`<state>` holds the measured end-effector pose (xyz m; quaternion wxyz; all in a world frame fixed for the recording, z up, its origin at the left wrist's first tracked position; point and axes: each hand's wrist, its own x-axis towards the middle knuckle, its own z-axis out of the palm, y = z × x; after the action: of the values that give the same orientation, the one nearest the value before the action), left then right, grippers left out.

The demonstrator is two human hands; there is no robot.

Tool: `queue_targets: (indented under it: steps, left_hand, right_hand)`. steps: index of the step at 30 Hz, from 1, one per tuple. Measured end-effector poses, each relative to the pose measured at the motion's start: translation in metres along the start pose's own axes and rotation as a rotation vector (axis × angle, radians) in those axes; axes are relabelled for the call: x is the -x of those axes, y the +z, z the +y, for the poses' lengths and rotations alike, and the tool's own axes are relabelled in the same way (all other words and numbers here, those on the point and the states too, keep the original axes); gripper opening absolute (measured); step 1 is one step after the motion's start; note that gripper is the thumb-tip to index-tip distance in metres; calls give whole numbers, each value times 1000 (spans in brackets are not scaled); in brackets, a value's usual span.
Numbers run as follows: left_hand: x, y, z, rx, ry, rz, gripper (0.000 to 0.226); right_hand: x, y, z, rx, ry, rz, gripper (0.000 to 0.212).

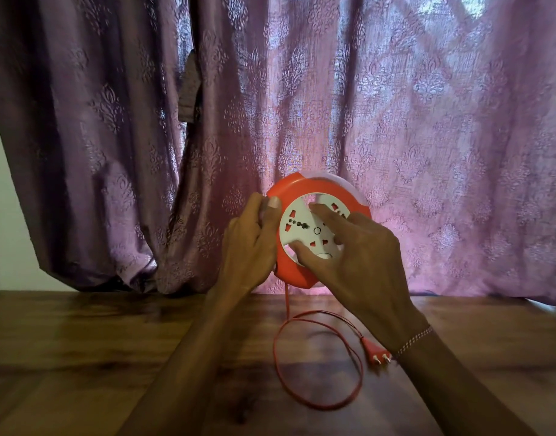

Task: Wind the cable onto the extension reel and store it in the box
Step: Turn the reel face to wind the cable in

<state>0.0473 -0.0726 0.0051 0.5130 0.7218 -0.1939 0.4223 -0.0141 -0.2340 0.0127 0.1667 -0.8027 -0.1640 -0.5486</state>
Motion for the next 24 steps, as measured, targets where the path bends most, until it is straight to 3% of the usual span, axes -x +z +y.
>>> queue_targets:
  steps: [4, 9, 12, 16, 24]
  left_hand:
    - [0, -2, -1, 57, -3, 45, 47]
    - [0, -1, 2, 115, 19, 55, 46]
    - [-1, -2, 5, 109, 44, 58, 43]
    - [-3, -3, 7, 145, 46, 57, 36]
    - [-2, -6, 11, 149, 93, 46, 45]
  right_hand:
    - [-7, -9, 3, 4, -107, -87, 59]
    - [-15, -21, 14, -4, -373, -122, 27]
    - [-16, -21, 11, -6, -419, -271, 36]
    - [-17, -22, 6, 136, -444, -272, 41]
    - [-12, -23, -2, 309, -365, -292, 55]
